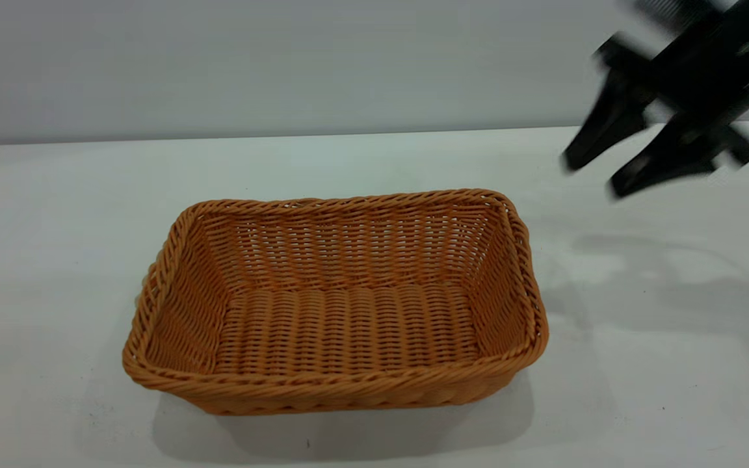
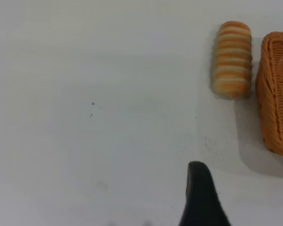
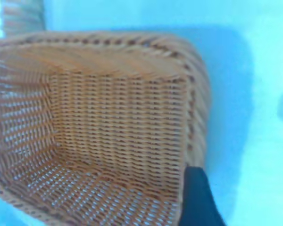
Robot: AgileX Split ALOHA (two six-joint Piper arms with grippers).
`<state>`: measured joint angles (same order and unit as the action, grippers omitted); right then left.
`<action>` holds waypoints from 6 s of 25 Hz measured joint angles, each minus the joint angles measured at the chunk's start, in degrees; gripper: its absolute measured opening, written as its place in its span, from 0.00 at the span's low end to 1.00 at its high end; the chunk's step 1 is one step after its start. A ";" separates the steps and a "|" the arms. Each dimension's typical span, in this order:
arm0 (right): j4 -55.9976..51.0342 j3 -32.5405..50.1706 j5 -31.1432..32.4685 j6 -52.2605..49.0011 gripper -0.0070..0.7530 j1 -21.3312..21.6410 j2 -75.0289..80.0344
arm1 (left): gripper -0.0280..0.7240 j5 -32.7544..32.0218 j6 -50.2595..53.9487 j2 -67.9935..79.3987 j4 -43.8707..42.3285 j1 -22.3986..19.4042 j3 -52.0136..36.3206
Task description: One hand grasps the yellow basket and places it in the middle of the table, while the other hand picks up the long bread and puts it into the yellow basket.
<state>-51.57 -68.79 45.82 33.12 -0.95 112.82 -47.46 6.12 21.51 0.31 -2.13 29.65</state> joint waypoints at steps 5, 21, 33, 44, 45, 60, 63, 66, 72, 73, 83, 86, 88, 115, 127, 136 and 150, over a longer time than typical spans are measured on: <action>13.99 0.00 2.15 -1.08 0.71 1.94 -8.53 | 0.72 -0.13 0.54 1.43 0.10 0.00 0.00; 46.45 0.14 9.32 -22.49 0.71 -12.30 -30.69 | 0.72 8.40 2.14 41.14 2.86 0.00 6.72; 46.93 5.95 8.19 -22.94 0.71 -12.30 -31.69 | 0.72 18.63 -15.79 73.81 16.62 0.00 23.42; 47.05 5.96 8.11 -23.11 0.71 -12.30 -31.69 | 0.66 20.34 -46.66 95.89 41.47 0.00 32.64; 47.05 5.96 8.11 -23.11 0.71 -12.30 -31.69 | 0.66 20.73 -48.35 96.92 43.11 0.00 32.76; 47.10 5.96 7.94 -23.41 0.71 -12.30 -31.69 | 0.66 25.94 -60.33 99.98 51.96 0.00 33.05; 47.10 5.96 7.94 -23.58 0.71 -12.30 -31.69 | 0.66 25.89 -61.69 101.23 52.72 0.00 33.11; 47.10 5.96 7.94 -23.60 0.71 -12.30 -31.69 | 0.66 25.89 -61.90 103.38 52.84 0.00 33.11; 47.10 5.96 7.88 -23.64 0.71 -12.30 -31.69 | 0.66 26.07 -66.79 105.16 58.86 0.00 33.31; 47.10 5.96 7.88 -23.70 0.71 -12.30 -31.69 | 0.66 26.07 -68.60 105.21 60.87 0.00 33.38; 47.16 5.96 7.76 -23.75 0.69 -12.30 -31.69 | 0.28 25.95 -73.95 106.17 65.88 0.00 33.69; 47.16 5.96 7.71 -23.75 0.68 -12.30 -31.69 | 0.11 26.13 -73.96 106.17 64.48 0.00 33.69; 47.16 5.96 7.66 -23.75 0.67 -12.30 -31.69 | 0.05 26.18 -73.96 106.17 64.02 0.00 33.69; 47.28 5.96 7.60 -23.75 0.66 -12.30 -31.69 | 0.02 25.04 -71.15 87.36 61.37 -0.02 33.63; 47.28 5.96 7.55 -23.75 0.66 -12.30 -31.69 | 0.02 4.97 -70.92 85.63 57.06 5.14 33.63; 47.56 5.96 7.55 -23.80 0.66 -12.30 -31.69 | 0.32 2.30 -66.90 91.86 56.15 6.89 33.63; 50.95 6.01 12.61 -26.25 0.66 -12.30 -40.72 | 0.76 -1.87 -28.01 70.90 16.72 6.89 38.07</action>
<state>-0.62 -62.78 58.43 6.87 -13.25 72.09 -49.33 -21.89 92.41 17.03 4.76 67.72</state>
